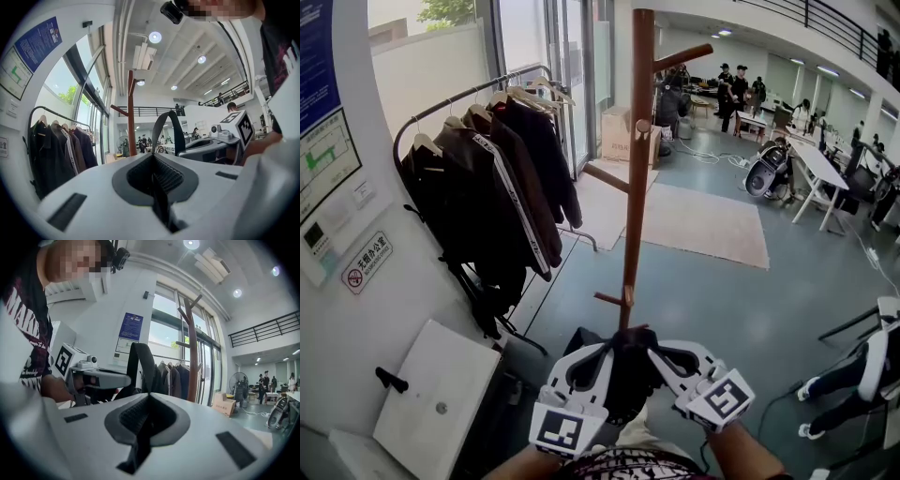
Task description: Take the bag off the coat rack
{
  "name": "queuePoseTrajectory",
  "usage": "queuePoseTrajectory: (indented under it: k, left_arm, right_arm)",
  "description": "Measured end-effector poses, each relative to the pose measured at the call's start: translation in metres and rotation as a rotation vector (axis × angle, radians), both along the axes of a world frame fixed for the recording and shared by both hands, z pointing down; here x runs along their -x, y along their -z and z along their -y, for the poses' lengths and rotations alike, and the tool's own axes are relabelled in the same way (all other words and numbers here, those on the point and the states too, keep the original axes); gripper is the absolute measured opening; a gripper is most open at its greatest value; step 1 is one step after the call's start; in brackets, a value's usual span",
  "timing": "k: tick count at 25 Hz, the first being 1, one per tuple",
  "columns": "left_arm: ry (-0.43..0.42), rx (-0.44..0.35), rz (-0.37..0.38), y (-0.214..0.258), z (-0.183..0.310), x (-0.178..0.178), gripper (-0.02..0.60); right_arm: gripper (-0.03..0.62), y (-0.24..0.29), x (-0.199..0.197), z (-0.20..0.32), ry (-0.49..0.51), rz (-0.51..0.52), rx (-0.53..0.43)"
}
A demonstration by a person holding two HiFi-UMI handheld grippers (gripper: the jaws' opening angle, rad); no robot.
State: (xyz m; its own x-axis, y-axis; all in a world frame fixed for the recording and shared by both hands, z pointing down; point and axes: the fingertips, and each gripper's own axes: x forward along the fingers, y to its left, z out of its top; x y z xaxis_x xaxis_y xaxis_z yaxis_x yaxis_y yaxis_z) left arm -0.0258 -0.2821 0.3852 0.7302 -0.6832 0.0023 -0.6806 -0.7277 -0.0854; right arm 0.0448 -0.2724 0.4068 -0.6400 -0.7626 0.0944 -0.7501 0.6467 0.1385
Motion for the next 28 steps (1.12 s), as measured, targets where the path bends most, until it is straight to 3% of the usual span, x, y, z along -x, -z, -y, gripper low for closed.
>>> queuePoseTrajectory:
  k: [14,22,28]
  left_arm:
    - [-0.015,-0.032,0.035,0.013,0.004,-0.002,0.009]
    - [-0.009,0.006,0.056,-0.001,0.015,-0.008,0.009]
    - [-0.018,-0.013,0.087,-0.014,0.037,-0.018,0.009]
  right_arm:
    - [0.009,0.008,0.0,0.004,0.02,-0.034,0.004]
    - [0.009,-0.002,-0.006,0.015,0.025,-0.029,0.042]
    - [0.009,-0.012,-0.013,0.039,0.0,0.012,0.067]
